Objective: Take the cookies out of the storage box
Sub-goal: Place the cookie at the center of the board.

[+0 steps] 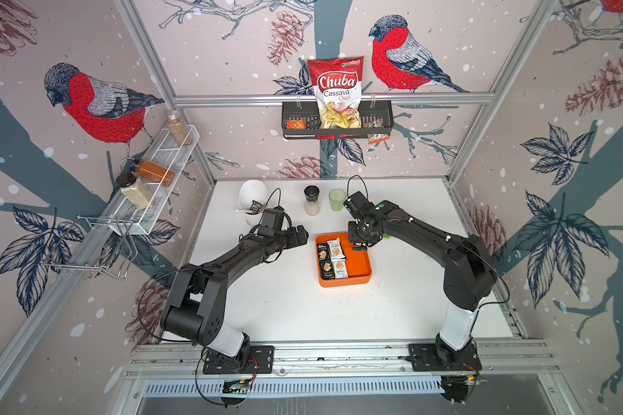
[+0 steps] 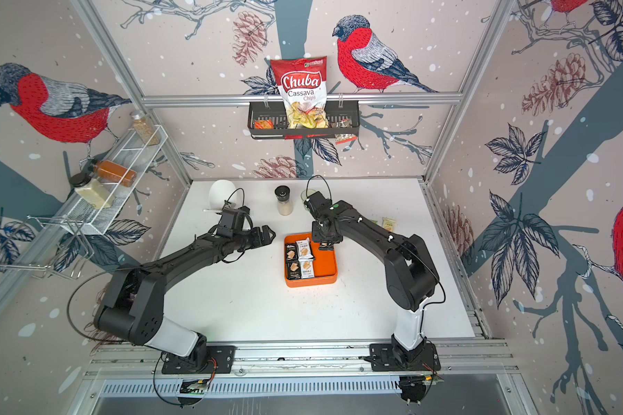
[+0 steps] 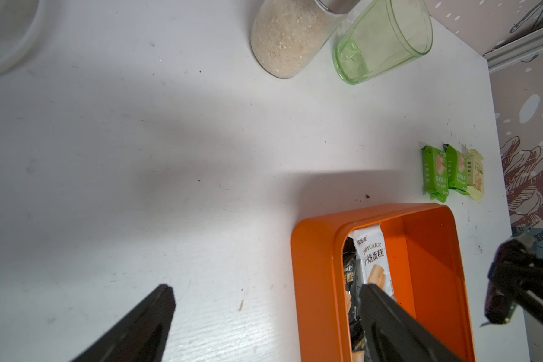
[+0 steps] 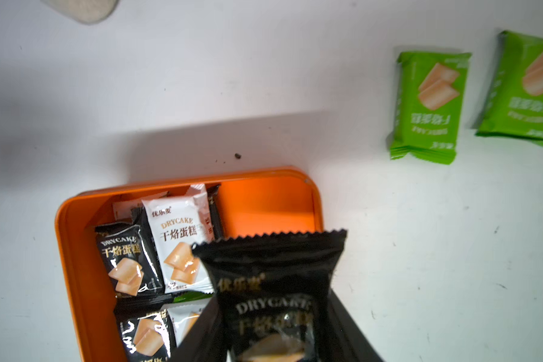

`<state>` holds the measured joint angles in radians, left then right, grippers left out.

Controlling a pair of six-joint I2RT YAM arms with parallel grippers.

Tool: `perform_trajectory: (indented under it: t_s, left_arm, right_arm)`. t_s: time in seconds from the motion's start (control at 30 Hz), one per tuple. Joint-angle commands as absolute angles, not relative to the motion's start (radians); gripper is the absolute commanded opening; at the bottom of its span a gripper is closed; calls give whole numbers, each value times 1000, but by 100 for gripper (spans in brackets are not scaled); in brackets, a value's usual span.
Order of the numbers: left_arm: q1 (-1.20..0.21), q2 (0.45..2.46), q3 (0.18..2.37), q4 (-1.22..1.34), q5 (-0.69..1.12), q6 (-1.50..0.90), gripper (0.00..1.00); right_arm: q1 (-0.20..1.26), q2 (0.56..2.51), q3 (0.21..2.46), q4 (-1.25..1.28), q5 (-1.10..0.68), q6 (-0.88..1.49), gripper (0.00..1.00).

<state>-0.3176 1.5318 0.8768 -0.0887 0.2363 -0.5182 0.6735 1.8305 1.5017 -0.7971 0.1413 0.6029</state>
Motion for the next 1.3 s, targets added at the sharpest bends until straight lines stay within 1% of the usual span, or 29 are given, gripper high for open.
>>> perform_trajectory:
  t_s: [0.0,0.2,0.43,0.57,0.87,1.27]
  left_arm:
    - [-319,1532,876,-81,244,-520,96]
    - [-320,1543,886,-77,250,-521,96]
    - [-319,1565,909,-81,257,-516,96]
    - [-319,1576,923,-84,262,-514,96]
    - [-319,1591,943,-86,266,-513,96]
    - [-319,1563,905,-75,244,-524,96]
  right_arm:
    - [626,1796,1463,-783,165,578,47]
    - [505,1708,1310,-736,168,546,47]
    - [395,1648,1170,-682,110,516,47]
    - [382,1660,1144,-659,93,503,48]
    - [381,1745,1162,-608,57,488,48]
    - [381,1844,1208,-605,31,457,48]
